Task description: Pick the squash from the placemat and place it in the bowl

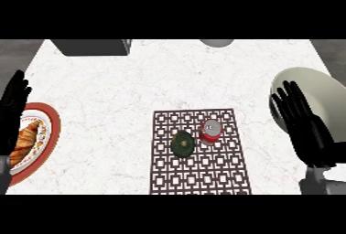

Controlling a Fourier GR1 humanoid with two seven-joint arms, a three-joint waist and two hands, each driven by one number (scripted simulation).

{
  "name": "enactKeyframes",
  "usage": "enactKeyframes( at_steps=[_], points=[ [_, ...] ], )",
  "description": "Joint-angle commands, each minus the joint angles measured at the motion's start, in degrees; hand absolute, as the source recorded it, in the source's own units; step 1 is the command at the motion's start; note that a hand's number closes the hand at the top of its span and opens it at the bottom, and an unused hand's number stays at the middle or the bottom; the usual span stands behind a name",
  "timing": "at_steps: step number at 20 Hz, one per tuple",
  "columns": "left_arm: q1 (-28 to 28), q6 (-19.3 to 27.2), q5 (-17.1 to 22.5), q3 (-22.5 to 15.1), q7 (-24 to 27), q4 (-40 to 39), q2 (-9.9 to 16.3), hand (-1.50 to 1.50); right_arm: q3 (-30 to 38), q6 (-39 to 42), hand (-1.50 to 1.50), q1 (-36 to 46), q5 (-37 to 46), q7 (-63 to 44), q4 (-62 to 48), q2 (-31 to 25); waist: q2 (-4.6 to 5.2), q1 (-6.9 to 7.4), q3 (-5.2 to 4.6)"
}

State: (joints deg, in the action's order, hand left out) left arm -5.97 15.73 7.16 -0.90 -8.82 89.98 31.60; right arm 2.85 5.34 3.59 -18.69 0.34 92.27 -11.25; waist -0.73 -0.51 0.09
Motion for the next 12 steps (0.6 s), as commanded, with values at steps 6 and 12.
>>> enactKeyframes(
  at_steps=[6, 12],
  points=[
    [-2.06, -10.44, 3.94, -12.77, 5.78, 3.71, -9.43, 0.00, -7.38, -23.85, 1.50, -2.53, 23.01, 4.23, 7.98, 9.37, 0.43, -2.90, -0.58],
    [-2.36, -12.78, 4.32, -17.77, 6.20, 2.50, -13.55, 0.00, -23.21, -44.97, -1.50, -6.22, 37.38, 3.46, -1.29, 11.02, 0.98, 0.43, -0.16]
  ],
)
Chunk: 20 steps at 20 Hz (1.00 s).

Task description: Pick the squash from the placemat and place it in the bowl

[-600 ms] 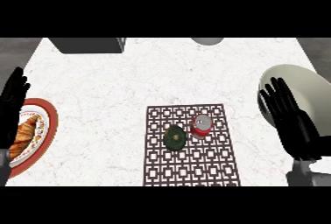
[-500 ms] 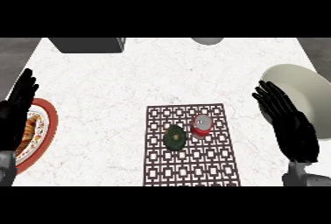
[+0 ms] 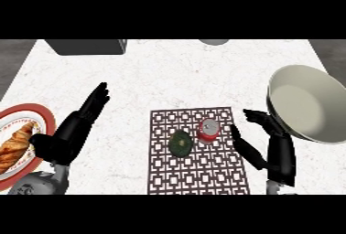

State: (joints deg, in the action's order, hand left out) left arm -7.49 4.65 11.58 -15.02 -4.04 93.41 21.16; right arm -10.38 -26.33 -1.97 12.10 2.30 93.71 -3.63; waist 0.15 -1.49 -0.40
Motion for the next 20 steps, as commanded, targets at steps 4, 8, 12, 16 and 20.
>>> enactKeyframes(
  at_steps=[4, 8, 12, 16, 20],
  points=[
    [-0.28, -2.29, -0.13, -4.48, 1.18, -1.09, -4.02, 0.00, -12.58, -15.13, -1.50, 3.64, 26.12, -10.11, -8.79, 3.21, -0.12, 1.85, 0.15],
    [-1.88, -1.62, -1.79, -5.49, 1.51, -3.40, -5.47, 0.00, -13.15, -5.05, -1.50, 9.65, 36.45, -26.44, -12.41, 1.15, -0.10, 1.52, 0.04],
    [-2.03, -2.02, -1.15, -4.94, 0.69, -2.69, -5.02, 0.00, -15.12, 10.12, -1.50, 13.42, 41.17, -40.46, -13.67, 0.07, -0.31, 1.63, -0.12],
    [-0.49, -3.60, -0.72, -4.49, 2.49, -4.10, -4.03, 0.00, -18.40, 27.66, -1.50, 15.97, 36.19, -52.06, -11.81, 3.49, -0.33, 2.17, -0.08],
    [-2.70, -3.63, -1.35, -4.31, 2.12, -4.11, -4.40, 0.00, -17.66, 40.43, -1.50, 23.92, 26.70, -66.52, -7.96, 3.57, -0.24, 2.17, 0.20]
  ],
)
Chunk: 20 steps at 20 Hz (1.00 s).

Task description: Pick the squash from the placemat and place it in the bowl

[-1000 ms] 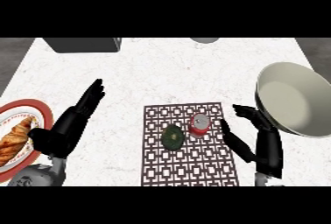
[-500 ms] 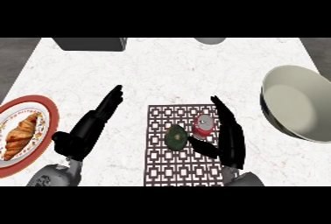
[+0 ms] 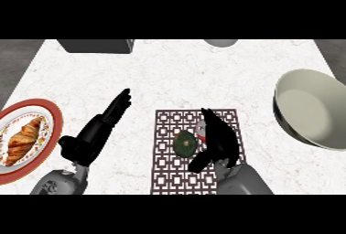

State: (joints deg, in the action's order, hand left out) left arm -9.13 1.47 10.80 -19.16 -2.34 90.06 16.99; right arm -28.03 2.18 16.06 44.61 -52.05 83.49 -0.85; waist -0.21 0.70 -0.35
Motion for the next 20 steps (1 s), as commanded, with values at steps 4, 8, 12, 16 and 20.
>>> enactKeyframes(
  at_steps=[4, 8, 12, 16, 20],
  points=[
    [1.09, 0.08, -1.39, -1.04, 0.95, 0.69, -1.08, 0.00, 0.27, 13.43, -1.50, 14.54, -16.25, -24.44, 0.95, 0.81, 0.22, 1.03, 0.26],
    [1.79, 0.05, -1.52, -1.09, 0.23, 1.43, -1.40, 0.00, -3.01, 11.20, -1.50, 17.22, -20.71, -30.35, -0.15, 0.81, 0.07, 0.93, 0.27],
    [-2.40, -0.69, -0.31, 0.47, -2.49, 0.89, -2.38, 0.00, -4.60, 8.20, -1.50, 18.98, -21.10, -30.04, -3.12, 0.80, 0.17, 0.01, 0.31],
    [0.14, -1.93, -1.03, 1.48, -0.17, 0.62, -1.29, 0.00, -7.13, 6.63, -1.50, 18.55, -19.60, -26.88, -5.38, 0.80, 0.15, -0.16, 0.32],
    [-2.08, -2.19, -0.99, 3.00, -1.16, -1.40, -1.87, 0.00, -10.55, 3.22, -1.50, 19.52, -18.45, -26.57, -7.05, 0.79, 0.18, -0.28, 0.32]
  ],
)
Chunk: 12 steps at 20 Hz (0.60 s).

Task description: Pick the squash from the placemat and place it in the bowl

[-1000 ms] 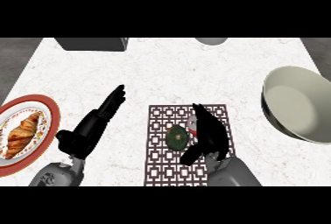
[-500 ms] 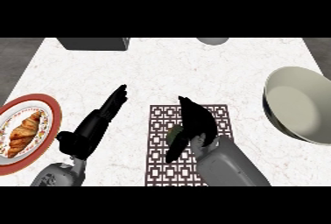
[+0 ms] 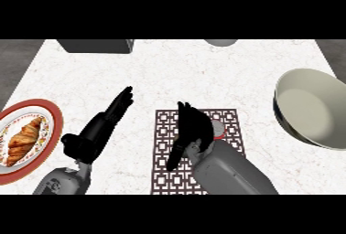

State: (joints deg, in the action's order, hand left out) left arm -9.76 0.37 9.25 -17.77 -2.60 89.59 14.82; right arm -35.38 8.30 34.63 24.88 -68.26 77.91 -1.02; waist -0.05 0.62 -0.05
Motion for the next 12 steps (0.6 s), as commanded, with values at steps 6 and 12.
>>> enactKeyframes(
  at_steps=[6, 12],
  points=[
    [1.56, -1.15, -1.10, 0.73, 1.08, -1.06, -0.60, 0.00, -6.35, -6.04, -1.50, 2.30, 4.75, -11.52, -1.91, 0.96, -0.03, -0.14, 0.01],
    [-2.69, -1.19, -0.10, 2.66, -2.67, -0.53, -1.19, 0.00, -9.13, -9.40, -1.50, -1.07, 11.28, -10.09, -5.70, 0.96, 0.01, -0.34, 0.03]
  ],
)
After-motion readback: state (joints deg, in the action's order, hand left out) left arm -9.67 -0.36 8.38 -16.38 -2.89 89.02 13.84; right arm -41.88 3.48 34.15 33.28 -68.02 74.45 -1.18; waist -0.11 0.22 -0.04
